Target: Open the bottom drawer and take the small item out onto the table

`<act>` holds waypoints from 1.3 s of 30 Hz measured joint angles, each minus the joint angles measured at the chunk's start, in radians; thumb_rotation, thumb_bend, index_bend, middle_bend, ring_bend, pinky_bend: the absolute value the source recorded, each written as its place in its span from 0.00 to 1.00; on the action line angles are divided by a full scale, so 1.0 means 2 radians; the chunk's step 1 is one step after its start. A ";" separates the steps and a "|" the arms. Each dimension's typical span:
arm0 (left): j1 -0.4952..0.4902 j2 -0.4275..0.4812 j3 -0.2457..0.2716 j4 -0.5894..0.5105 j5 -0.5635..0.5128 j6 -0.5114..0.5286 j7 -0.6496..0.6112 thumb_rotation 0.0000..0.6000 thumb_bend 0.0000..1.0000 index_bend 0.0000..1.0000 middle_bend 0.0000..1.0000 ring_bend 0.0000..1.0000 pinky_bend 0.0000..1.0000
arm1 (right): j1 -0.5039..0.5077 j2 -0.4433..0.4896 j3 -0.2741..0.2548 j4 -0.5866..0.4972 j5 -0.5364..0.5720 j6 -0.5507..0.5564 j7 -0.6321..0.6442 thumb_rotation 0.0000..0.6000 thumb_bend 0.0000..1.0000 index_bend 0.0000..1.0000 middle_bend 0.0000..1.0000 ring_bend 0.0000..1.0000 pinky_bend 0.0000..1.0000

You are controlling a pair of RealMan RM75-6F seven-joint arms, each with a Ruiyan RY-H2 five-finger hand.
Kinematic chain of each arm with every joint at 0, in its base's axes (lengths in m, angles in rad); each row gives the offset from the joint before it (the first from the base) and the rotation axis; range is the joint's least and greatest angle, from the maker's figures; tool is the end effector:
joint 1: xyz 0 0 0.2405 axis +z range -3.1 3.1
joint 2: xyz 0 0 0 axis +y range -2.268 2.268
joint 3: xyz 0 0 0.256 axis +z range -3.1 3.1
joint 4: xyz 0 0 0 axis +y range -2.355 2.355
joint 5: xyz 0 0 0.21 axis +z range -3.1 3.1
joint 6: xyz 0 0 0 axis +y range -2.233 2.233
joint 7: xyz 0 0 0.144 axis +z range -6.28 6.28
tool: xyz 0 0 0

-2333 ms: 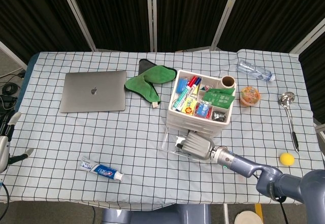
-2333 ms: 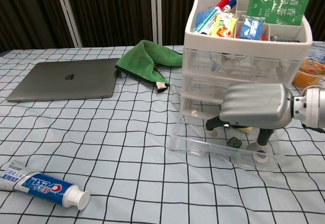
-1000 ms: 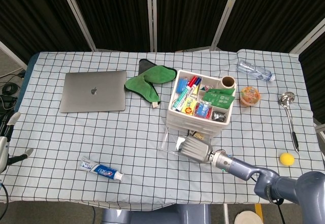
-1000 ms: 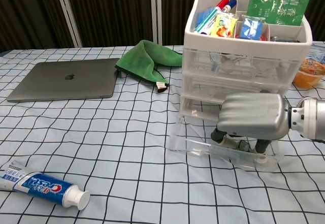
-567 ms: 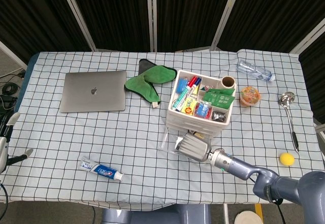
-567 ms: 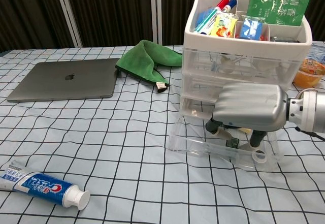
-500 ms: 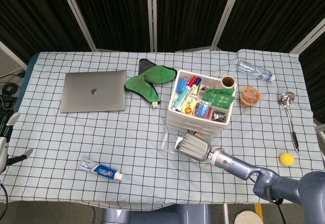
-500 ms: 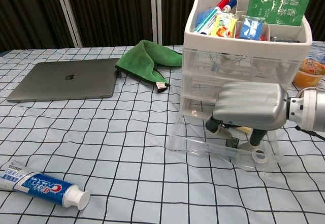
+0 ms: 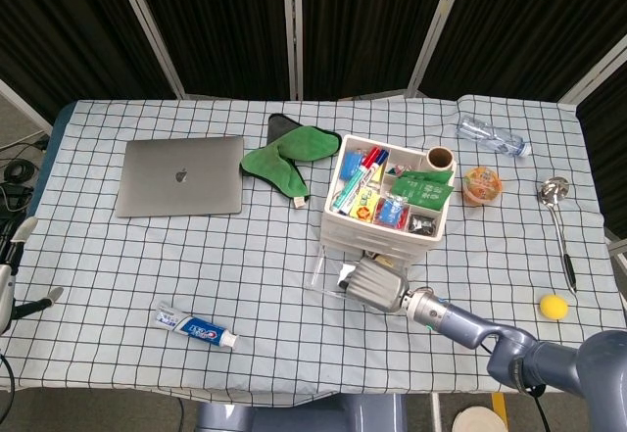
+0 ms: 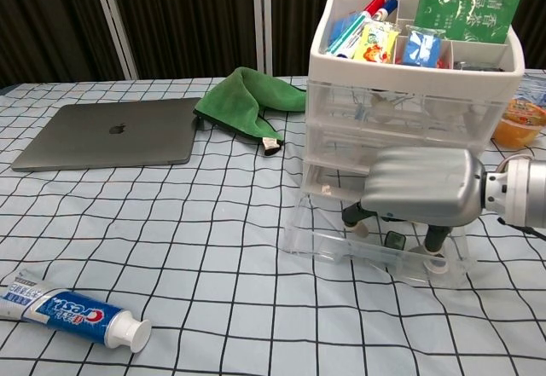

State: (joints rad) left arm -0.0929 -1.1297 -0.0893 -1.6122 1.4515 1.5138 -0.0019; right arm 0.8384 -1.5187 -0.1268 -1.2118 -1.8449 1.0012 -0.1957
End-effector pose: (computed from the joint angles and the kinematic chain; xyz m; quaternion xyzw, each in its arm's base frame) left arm -0.3100 0.1913 0.1677 -0.5642 -0.3804 -0.4089 0.6081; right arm -0.1684 -0.3074 -0.0355 0.9170 -0.0258 0.2992 0.2625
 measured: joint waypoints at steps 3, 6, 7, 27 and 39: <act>0.000 0.000 0.000 0.000 0.000 0.000 0.000 1.00 0.03 0.00 0.00 0.00 0.00 | 0.000 -0.003 -0.002 0.000 0.001 -0.006 -0.006 1.00 0.00 0.55 1.00 1.00 0.83; 0.000 0.000 0.000 0.000 0.000 0.000 -0.001 1.00 0.03 0.00 0.00 0.00 0.00 | -0.001 -0.006 -0.003 0.002 0.002 -0.009 -0.009 1.00 0.02 0.58 1.00 1.00 0.83; 0.000 0.000 0.000 0.000 0.000 0.000 -0.002 1.00 0.03 0.00 0.00 0.00 0.00 | -0.001 -0.008 -0.003 0.003 0.001 -0.009 -0.010 1.00 0.04 0.60 1.00 1.00 0.83; 0.000 0.003 0.001 -0.001 0.002 -0.001 -0.009 1.00 0.03 0.00 0.00 0.00 0.00 | -0.002 -0.018 -0.009 0.015 -0.012 0.008 0.004 1.00 0.32 0.68 1.00 1.00 0.83; 0.001 0.003 0.001 -0.001 0.003 0.000 -0.011 1.00 0.03 0.00 0.00 0.00 0.00 | -0.002 -0.007 0.001 0.001 -0.013 0.021 -0.011 1.00 0.32 0.69 1.00 1.00 0.83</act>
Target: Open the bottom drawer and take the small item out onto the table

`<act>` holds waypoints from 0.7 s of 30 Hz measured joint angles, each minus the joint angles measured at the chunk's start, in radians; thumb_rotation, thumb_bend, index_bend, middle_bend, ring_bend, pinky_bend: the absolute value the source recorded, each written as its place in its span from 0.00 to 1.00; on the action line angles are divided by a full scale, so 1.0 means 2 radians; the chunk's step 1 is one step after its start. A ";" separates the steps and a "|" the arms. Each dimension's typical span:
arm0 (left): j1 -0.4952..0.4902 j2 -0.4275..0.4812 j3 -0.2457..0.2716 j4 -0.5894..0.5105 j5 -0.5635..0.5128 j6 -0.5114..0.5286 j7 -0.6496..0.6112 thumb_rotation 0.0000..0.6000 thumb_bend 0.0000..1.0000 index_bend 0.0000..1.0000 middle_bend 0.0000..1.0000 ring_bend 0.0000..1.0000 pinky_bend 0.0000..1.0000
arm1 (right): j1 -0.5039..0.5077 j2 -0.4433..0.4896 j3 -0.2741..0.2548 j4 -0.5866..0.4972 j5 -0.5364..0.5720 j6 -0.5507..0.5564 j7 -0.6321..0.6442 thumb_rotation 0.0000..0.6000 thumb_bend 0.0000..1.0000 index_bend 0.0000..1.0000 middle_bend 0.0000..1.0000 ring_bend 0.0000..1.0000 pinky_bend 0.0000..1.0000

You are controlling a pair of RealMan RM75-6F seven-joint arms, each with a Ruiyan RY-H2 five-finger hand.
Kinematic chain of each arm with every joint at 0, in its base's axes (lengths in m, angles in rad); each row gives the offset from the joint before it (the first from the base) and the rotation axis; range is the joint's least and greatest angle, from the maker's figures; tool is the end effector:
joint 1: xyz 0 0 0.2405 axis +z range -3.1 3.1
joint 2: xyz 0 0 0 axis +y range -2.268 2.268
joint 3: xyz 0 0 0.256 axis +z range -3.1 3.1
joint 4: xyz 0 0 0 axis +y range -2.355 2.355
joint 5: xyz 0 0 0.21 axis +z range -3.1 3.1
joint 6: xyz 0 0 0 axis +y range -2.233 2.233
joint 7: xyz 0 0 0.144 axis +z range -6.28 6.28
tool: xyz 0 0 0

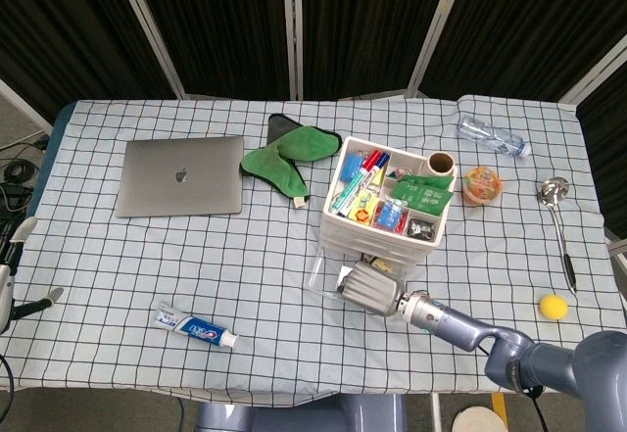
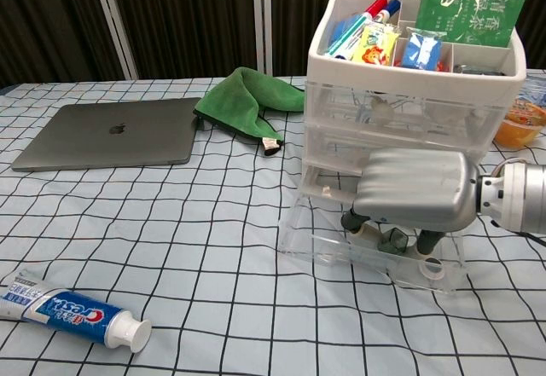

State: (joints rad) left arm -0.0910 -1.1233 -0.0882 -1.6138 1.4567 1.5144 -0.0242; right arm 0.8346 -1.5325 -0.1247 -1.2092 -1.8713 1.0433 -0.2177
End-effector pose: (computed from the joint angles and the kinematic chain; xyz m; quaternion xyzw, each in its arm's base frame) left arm -0.3098 0.1905 0.1693 -0.5622 -0.3846 -0.4145 0.6034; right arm -0.1613 -0.3023 -0.0369 0.9114 -0.0052 0.3192 0.2596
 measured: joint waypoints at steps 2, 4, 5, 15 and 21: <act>0.000 0.000 0.000 0.000 0.001 0.001 0.000 1.00 0.03 0.00 0.00 0.00 0.00 | -0.001 0.003 0.001 -0.003 0.001 0.002 -0.003 1.00 0.32 0.69 1.00 1.00 0.83; 0.001 0.001 0.001 -0.001 0.002 0.002 0.000 1.00 0.03 0.00 0.00 0.00 0.00 | -0.002 0.006 0.003 -0.007 0.001 0.004 -0.008 1.00 0.32 0.69 1.00 1.00 0.83; 0.001 0.001 0.001 -0.001 0.002 0.002 -0.001 1.00 0.03 0.00 0.00 0.00 0.00 | -0.003 0.007 0.003 -0.009 0.002 0.005 -0.009 1.00 0.32 0.69 1.00 1.00 0.83; 0.002 0.002 0.004 -0.002 0.010 0.004 -0.003 1.00 0.03 0.00 0.00 0.00 0.00 | -0.011 0.025 0.009 -0.032 0.006 0.015 -0.032 1.00 0.32 0.69 1.00 1.00 0.83; 0.005 0.004 0.008 -0.004 0.022 0.012 -0.008 1.00 0.03 0.00 0.00 0.00 0.00 | -0.021 0.049 0.014 -0.066 0.009 0.027 -0.059 1.00 0.32 0.69 1.00 1.00 0.83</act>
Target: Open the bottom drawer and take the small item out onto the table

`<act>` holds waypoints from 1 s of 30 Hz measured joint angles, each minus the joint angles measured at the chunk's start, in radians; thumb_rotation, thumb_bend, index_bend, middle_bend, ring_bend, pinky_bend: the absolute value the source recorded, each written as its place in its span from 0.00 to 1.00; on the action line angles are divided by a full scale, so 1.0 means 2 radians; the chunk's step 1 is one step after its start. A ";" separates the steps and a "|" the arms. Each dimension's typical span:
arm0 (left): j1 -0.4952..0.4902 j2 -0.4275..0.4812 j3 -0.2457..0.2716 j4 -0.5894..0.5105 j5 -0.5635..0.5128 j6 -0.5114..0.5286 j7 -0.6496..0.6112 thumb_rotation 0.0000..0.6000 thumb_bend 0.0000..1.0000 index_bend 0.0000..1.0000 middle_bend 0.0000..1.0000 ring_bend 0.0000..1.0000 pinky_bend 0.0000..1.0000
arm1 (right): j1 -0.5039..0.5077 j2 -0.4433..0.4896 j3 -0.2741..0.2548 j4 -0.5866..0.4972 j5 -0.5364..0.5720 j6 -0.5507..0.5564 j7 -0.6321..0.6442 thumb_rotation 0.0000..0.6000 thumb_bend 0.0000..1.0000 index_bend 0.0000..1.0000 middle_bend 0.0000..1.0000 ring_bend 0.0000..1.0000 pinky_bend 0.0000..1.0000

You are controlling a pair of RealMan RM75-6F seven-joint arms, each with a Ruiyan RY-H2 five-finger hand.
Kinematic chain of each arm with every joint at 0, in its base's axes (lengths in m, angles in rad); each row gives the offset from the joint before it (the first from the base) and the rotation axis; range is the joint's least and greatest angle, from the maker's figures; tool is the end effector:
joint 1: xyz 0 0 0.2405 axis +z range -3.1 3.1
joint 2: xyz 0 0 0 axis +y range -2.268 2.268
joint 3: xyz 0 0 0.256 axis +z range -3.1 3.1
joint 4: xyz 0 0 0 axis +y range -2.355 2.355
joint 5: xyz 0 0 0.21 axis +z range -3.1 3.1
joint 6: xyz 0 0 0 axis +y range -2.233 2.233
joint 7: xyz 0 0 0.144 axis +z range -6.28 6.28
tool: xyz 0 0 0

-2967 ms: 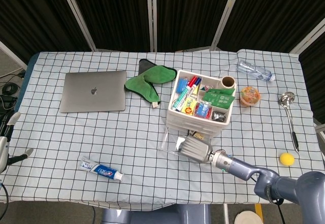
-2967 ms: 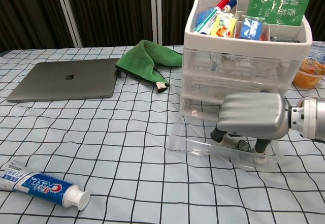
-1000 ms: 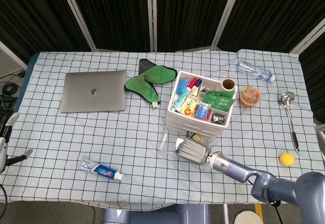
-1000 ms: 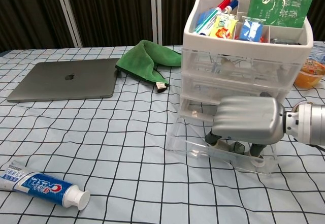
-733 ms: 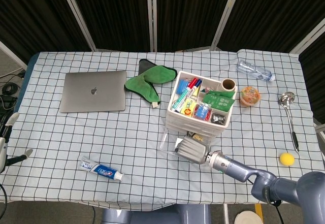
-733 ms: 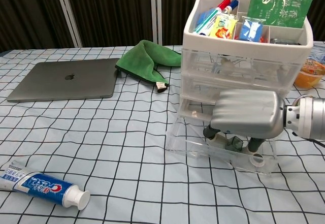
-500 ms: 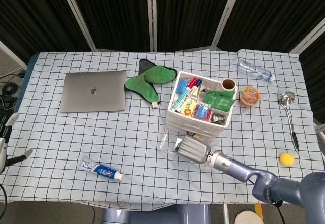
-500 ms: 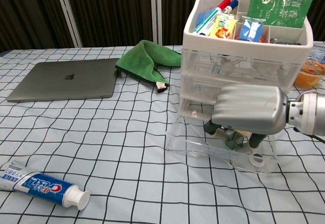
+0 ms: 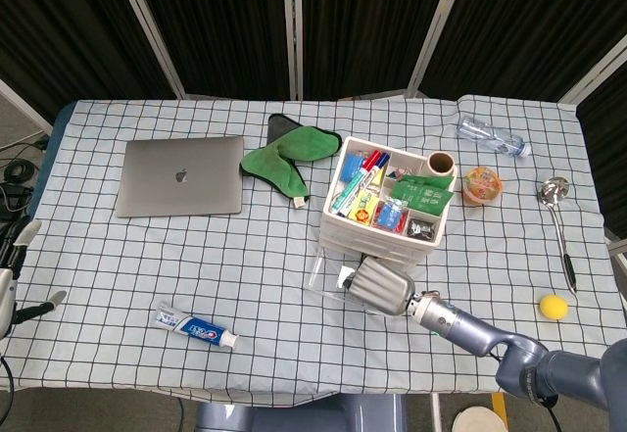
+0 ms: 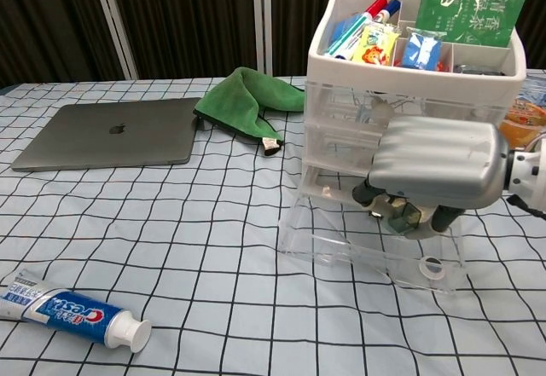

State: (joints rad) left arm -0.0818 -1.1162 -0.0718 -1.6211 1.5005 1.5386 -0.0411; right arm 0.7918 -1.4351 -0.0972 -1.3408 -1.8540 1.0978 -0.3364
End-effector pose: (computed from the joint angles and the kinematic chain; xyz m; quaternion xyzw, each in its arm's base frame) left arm -0.3049 0.1841 0.1693 -0.5696 -0.3800 -0.4260 0.5914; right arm -0.1569 -0.2951 -0.0056 0.8927 0.0148 0.3378 0.2980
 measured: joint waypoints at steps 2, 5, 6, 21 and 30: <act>0.002 0.002 0.002 -0.001 0.005 0.004 -0.005 1.00 0.03 0.00 0.00 0.00 0.00 | -0.004 0.010 0.001 -0.014 0.001 0.004 -0.011 1.00 0.32 0.69 1.00 1.00 0.83; 0.006 0.005 0.004 -0.003 0.013 0.013 -0.012 1.00 0.03 0.00 0.00 0.00 0.00 | -0.012 0.031 0.003 -0.039 0.002 0.012 -0.028 1.00 0.32 0.69 1.00 1.00 0.83; 0.007 0.006 0.005 -0.004 0.016 0.017 -0.014 1.00 0.03 0.00 0.00 0.00 0.00 | -0.016 0.040 0.004 -0.049 0.003 0.015 -0.035 1.00 0.32 0.69 1.00 1.00 0.83; 0.017 0.015 0.011 -0.006 0.039 0.040 -0.036 1.00 0.03 0.00 0.00 0.00 0.00 | -0.085 0.121 -0.008 -0.085 0.013 0.073 -0.053 1.00 0.32 0.69 1.00 1.00 0.83; 0.017 0.016 0.012 -0.005 0.040 0.038 -0.036 1.00 0.03 0.00 0.00 0.00 0.00 | -0.112 0.120 -0.020 -0.036 0.022 0.081 -0.028 1.00 0.31 0.67 1.00 1.00 0.82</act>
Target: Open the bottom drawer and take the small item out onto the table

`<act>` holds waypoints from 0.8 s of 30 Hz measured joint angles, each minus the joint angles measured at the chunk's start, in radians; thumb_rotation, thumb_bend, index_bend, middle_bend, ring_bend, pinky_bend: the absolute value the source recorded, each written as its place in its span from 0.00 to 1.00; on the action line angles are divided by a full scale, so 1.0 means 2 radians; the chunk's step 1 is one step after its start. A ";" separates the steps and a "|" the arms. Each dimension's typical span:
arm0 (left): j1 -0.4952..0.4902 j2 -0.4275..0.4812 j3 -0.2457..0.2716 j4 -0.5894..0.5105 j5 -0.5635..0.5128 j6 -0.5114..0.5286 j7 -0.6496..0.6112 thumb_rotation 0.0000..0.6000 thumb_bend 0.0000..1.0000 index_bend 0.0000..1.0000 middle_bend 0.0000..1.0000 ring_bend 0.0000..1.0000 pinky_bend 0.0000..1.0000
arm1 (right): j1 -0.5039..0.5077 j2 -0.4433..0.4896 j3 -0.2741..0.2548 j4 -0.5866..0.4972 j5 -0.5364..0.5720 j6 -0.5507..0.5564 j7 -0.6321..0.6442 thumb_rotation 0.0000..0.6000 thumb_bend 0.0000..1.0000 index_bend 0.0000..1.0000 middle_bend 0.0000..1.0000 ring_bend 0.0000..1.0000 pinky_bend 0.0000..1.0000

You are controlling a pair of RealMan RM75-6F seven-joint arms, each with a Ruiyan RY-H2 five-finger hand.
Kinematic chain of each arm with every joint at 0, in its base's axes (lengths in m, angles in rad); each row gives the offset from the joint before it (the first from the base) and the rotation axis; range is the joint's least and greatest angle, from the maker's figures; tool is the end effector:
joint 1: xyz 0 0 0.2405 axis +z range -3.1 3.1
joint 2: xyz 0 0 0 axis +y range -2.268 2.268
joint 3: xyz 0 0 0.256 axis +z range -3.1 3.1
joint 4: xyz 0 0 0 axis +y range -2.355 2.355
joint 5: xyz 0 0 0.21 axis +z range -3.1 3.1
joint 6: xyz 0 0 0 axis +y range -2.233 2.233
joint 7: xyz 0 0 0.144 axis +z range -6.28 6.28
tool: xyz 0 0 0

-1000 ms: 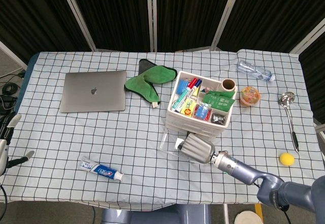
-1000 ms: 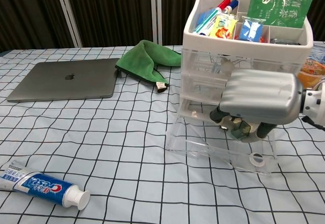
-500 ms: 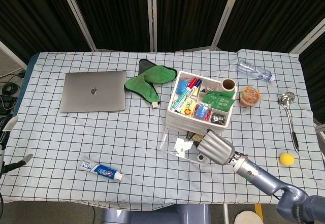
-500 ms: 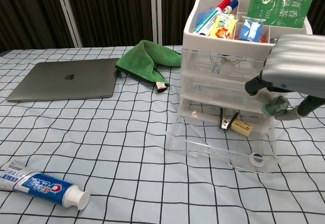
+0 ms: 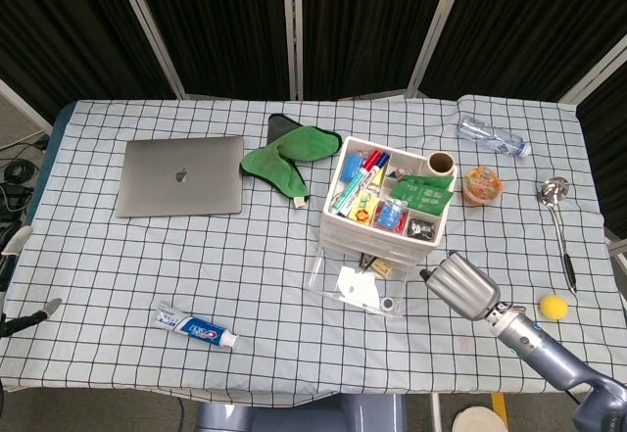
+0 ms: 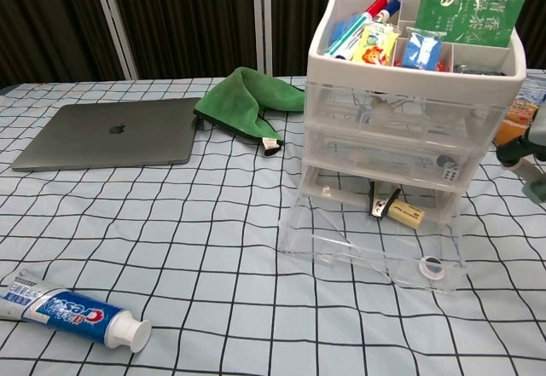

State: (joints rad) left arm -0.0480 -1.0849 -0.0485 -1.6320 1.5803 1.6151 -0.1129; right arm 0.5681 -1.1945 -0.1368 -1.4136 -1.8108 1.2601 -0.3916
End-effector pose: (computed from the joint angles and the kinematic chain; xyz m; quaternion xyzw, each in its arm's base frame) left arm -0.2979 0.1680 0.1803 -0.5677 -0.3717 -0.4604 0.5724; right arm -0.2386 -0.2674 0.0846 0.8636 -0.0248 0.2803 0.4185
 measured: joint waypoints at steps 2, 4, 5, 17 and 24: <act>-0.001 0.000 0.000 -0.001 0.000 -0.002 0.002 1.00 0.03 0.00 0.00 0.00 0.00 | -0.005 -0.003 0.000 0.013 0.003 0.000 0.006 1.00 0.29 0.64 1.00 0.99 0.82; -0.001 -0.001 0.000 -0.001 -0.001 -0.003 0.003 1.00 0.03 0.00 0.00 0.00 0.00 | -0.010 -0.005 0.001 0.020 0.012 -0.005 0.008 1.00 0.26 0.60 1.00 0.99 0.81; -0.001 -0.001 0.000 -0.001 -0.002 -0.003 0.003 1.00 0.03 0.00 0.00 0.00 0.00 | -0.011 -0.005 0.001 0.021 0.017 -0.008 0.007 1.00 0.23 0.56 1.00 0.99 0.81; 0.000 0.001 0.000 -0.001 -0.002 -0.003 -0.001 1.00 0.03 0.00 0.00 0.00 0.00 | -0.045 -0.002 0.021 0.012 0.082 -0.031 -0.031 1.00 0.13 0.43 1.00 0.97 0.80; 0.000 0.001 0.001 -0.002 -0.002 -0.005 0.000 1.00 0.03 0.00 0.00 0.00 0.00 | -0.072 -0.007 0.035 0.031 0.093 0.014 -0.008 1.00 0.12 0.42 1.00 0.92 0.75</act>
State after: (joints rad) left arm -0.0483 -1.0834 -0.0456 -1.6354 1.5763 1.6043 -0.1125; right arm 0.4232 -1.2083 -0.0670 -1.3524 -1.6247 1.2889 -0.4070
